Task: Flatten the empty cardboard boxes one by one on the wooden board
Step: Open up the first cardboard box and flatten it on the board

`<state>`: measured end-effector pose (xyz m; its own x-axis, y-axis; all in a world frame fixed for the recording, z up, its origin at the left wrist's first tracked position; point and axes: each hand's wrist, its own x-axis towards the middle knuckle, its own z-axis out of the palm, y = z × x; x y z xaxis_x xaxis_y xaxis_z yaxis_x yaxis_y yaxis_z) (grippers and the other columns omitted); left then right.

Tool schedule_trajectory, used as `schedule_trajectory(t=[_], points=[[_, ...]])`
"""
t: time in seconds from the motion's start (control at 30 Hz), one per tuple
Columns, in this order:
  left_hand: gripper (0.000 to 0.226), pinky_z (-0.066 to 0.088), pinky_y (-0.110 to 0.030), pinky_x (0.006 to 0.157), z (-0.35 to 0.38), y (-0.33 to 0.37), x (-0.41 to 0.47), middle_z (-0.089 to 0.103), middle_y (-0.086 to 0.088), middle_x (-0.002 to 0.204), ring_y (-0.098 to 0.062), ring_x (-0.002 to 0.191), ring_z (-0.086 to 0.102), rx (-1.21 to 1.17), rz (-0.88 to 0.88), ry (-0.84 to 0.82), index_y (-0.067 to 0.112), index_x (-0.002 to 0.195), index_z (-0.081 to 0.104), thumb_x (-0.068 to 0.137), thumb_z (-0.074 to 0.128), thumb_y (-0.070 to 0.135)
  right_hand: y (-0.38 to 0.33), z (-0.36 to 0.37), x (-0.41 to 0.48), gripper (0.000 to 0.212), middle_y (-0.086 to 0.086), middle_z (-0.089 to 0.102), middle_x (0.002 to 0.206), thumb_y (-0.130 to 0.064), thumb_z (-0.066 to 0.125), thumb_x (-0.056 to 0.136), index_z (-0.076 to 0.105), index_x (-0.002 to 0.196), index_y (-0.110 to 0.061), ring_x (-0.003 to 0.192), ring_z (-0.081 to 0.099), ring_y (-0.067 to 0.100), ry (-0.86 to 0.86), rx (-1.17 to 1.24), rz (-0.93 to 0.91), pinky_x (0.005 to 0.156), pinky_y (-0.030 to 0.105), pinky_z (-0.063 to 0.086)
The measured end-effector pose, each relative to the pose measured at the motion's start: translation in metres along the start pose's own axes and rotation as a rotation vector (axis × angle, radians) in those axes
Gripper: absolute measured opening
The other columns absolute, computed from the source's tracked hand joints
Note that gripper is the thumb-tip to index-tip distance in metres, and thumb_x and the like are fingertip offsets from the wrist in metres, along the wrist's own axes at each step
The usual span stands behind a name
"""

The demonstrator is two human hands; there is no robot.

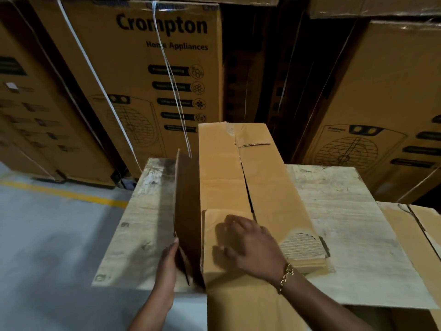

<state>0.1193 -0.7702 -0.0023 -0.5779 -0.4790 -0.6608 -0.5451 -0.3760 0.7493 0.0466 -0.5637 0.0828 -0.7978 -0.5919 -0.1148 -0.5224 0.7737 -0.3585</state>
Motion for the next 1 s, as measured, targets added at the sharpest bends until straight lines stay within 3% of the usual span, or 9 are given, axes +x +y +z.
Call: schedule_trajectory(t=[0.07, 0.13, 0.27, 0.37, 0.5, 0.63, 0.8, 0.9, 1.0], points=[[0.073, 0.034, -0.045, 0.11, 0.004, 0.008, -0.011, 0.041, -0.001, 0.153, -0.024, 0.139, 0.038, 0.21, 0.256, 0.056, 0.027, 0.148, 0.041, 0.088, 0.054, 0.065, 0.017, -0.014, 0.004, 0.069, -0.012, 0.026, 0.158, -0.067, 0.044, 0.088, 0.034, 0.147, -0.034, 0.142, 0.028, 0.015, 0.091, -0.051, 0.059, 0.11, 0.037, 0.032], [0.075, 0.036, -0.045, 0.11, 0.012, 0.022, -0.027, 0.036, 0.006, 0.153, -0.018, 0.139, 0.035, 0.442, 0.566, 0.068, 0.034, 0.146, 0.04, 0.083, 0.051, 0.074, 0.039, -0.023, 0.008, 0.086, -0.004, 0.014, 0.164, -0.08, 0.039, 0.081, 0.022, 0.152, -0.034, 0.148, 0.019, 0.027, 0.085, -0.158, 0.212, 0.114, 0.048, 0.027], [0.072, 0.021, -0.04, 0.119, 0.051, 0.06, -0.054, 0.021, 0.019, 0.158, -0.008, 0.148, 0.012, 1.103, 0.992, -0.215, 0.039, 0.148, 0.032, 0.086, 0.051, 0.068, 0.077, -0.021, 0.008, 0.128, 0.004, -0.008, 0.165, -0.103, 0.03, 0.054, 0.001, 0.156, -0.032, 0.147, 0.0, 0.047, -0.055, -0.196, 0.542, 0.108, 0.071, 0.02], [0.091, 0.003, -0.046, 0.123, 0.083, 0.077, -0.059, 0.001, 0.01, 0.165, -0.014, 0.151, -0.009, 1.485, 0.876, -0.435, 0.032, 0.156, 0.018, 0.082, 0.064, 0.061, 0.088, -0.015, 0.004, 0.126, 0.002, -0.007, 0.164, -0.099, 0.039, 0.056, 0.002, 0.156, -0.031, 0.146, 0.002, 0.048, -0.062, -0.153, 0.585, 0.103, 0.068, 0.034], [0.109, 0.005, -0.058, 0.12, 0.111, 0.084, -0.057, -0.009, 0.004, 0.166, -0.024, 0.152, -0.013, 1.651, 0.678, -0.502, 0.03, 0.158, 0.003, 0.078, 0.076, 0.044, 0.084, -0.018, 0.009, 0.126, 0.007, -0.006, 0.164, -0.096, 0.041, 0.058, 0.004, 0.156, -0.026, 0.144, 0.004, 0.052, -0.092, -0.192, 0.588, 0.103, 0.068, 0.034], [0.117, 0.017, -0.053, 0.119, 0.129, 0.089, -0.06, 0.006, 0.005, 0.166, -0.025, 0.152, 0.0, 1.804, 0.616, -0.48, 0.031, 0.158, 0.002, 0.071, 0.081, 0.042, 0.078, -0.018, 0.017, 0.133, 0.017, -0.005, 0.163, -0.097, 0.041, 0.058, 0.0, 0.157, -0.018, 0.144, 0.0, 0.054, -0.162, -0.353, 0.563, 0.102, 0.072, 0.027], [0.123, 0.028, -0.046, 0.116, 0.143, 0.092, -0.061, 0.02, 0.0, 0.161, -0.028, 0.147, 0.017, 1.867, 0.539, -0.447, 0.027, 0.158, 0.007, 0.064, 0.087, 0.042, 0.074, -0.025, 0.026, 0.121, 0.023, -0.003, 0.162, -0.082, 0.055, 0.069, 0.003, 0.156, -0.015, 0.141, 0.001, 0.061, -0.225, -0.358, 0.555, 0.101, 0.072, 0.032], [0.125, 0.037, -0.049, 0.11, 0.147, 0.094, -0.063, 0.029, 0.0, 0.151, -0.029, 0.139, 0.027, 1.878, 0.485, -0.406, 0.028, 0.156, 0.016, 0.057, 0.091, 0.04, 0.074, -0.032, 0.028, 0.103, 0.027, 0.021, 0.157, -0.072, 0.054, 0.074, 0.026, 0.152, -0.011, 0.139, 0.027, 0.053, -0.209, -0.361, 0.445, 0.099, 0.061, 0.043], [0.121, 0.042, -0.049, 0.104, 0.151, 0.095, -0.07, 0.034, -0.002, 0.136, -0.029, 0.126, 0.033, 1.924, 0.51, -0.336, 0.025, 0.151, 0.029, 0.05, 0.093, 0.042, 0.076, -0.055, 0.022, 0.063, 0.014, 0.066, 0.116, -0.064, 0.057, 0.076, 0.064, 0.117, -0.016, 0.106, 0.063, 0.033, -0.045, -0.302, 0.247, 0.082, 0.037, 0.051]])
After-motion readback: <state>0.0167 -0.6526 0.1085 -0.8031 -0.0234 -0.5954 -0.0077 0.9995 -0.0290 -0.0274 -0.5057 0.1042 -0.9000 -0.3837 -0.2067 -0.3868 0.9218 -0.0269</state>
